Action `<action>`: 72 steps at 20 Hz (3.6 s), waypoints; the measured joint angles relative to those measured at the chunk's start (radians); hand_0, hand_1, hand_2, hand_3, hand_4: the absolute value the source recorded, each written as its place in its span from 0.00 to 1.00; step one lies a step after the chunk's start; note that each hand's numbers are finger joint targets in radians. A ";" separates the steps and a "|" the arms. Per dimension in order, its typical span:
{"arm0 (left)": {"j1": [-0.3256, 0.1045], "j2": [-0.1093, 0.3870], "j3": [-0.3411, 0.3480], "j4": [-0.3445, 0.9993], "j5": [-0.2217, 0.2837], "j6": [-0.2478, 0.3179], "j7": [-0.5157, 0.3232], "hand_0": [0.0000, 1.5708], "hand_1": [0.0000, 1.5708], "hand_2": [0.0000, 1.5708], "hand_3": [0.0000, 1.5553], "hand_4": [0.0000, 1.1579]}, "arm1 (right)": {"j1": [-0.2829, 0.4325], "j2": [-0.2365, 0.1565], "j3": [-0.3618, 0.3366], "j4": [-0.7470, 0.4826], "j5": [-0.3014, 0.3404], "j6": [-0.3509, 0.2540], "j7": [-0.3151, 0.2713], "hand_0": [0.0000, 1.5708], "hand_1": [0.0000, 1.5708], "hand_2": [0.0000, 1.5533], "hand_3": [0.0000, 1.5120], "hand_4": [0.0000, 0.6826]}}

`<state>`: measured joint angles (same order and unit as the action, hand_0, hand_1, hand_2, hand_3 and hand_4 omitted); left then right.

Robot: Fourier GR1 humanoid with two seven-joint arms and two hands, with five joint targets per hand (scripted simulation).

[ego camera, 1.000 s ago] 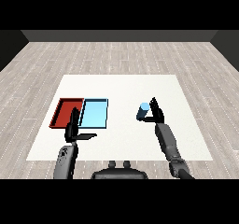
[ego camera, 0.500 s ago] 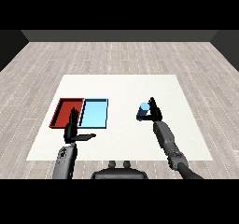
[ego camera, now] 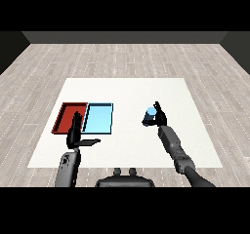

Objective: Pick the blue can and put it in the blue box

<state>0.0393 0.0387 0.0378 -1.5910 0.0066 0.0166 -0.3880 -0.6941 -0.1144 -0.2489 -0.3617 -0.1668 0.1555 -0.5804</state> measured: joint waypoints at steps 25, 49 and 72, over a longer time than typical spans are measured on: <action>-0.006 0.003 0.004 -0.013 0.006 -0.010 0.010 0.00 0.00 0.00 0.00 0.00 | -0.083 0.029 0.003 0.088 0.024 -0.215 0.035 0.92 0.92 0.93 0.87 0.70; -0.063 -0.035 -0.118 0.066 -0.017 0.009 0.018 0.00 0.00 0.00 0.00 0.00 | -0.048 0.095 0.148 -0.322 0.088 -0.285 0.107 0.92 0.92 0.94 0.89 0.82; -0.244 -0.038 -0.340 0.181 0.092 0.149 0.069 0.00 0.00 0.00 0.00 0.00 | 0.248 0.113 0.404 -0.916 0.096 -0.356 0.356 0.92 0.92 0.95 0.91 0.80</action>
<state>-0.2043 0.0008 -0.3024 -1.4097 0.0986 0.1655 -0.3190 -0.4465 -0.0013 0.1551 -1.2772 -0.0704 -0.2007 -0.2243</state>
